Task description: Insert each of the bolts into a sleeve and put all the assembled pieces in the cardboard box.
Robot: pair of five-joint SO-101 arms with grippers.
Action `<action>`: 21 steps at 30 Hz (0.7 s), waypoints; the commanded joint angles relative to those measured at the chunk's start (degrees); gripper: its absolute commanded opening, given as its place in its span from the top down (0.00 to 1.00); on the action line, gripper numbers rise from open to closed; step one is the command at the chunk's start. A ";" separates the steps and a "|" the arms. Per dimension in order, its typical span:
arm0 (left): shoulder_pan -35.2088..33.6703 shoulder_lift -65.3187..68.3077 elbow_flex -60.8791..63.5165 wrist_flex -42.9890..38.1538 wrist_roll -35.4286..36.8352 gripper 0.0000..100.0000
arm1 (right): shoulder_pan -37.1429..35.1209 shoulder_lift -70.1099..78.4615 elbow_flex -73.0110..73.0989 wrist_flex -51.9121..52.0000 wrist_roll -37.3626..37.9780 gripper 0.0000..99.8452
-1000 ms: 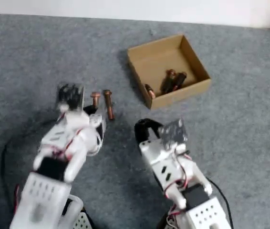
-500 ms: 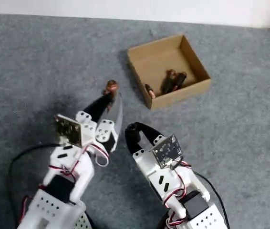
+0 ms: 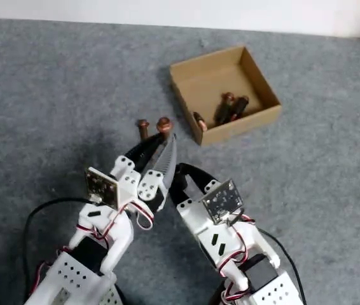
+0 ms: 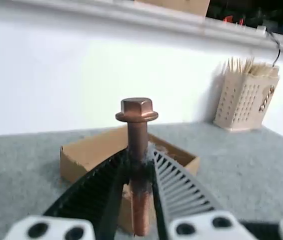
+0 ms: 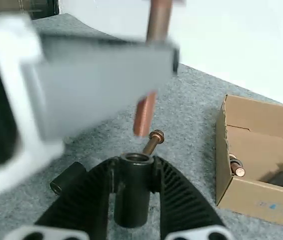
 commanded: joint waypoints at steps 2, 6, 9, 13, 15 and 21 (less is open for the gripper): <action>0.66 -1.10 0.57 -1.85 -0.79 0.99 | 1.98 -0.92 -0.48 -0.66 2.37 1.00; 2.42 -1.10 1.19 -1.85 -0.53 0.99 | 2.68 -0.92 -1.45 -0.57 2.37 1.00; 2.59 -1.10 -0.92 -1.85 -0.53 0.99 | 2.51 -0.92 -1.45 -0.66 2.37 1.00; 2.95 -1.10 -2.86 -1.85 -0.53 0.99 | 2.77 -0.92 -1.71 -0.66 2.37 1.00; 2.59 -1.10 -2.77 -1.85 -0.53 0.99 | 2.77 -0.92 -1.71 -0.66 2.37 1.00; 2.51 -7.43 -2.59 -1.58 4.92 0.99 | 2.77 -0.92 -1.80 -0.66 2.37 1.00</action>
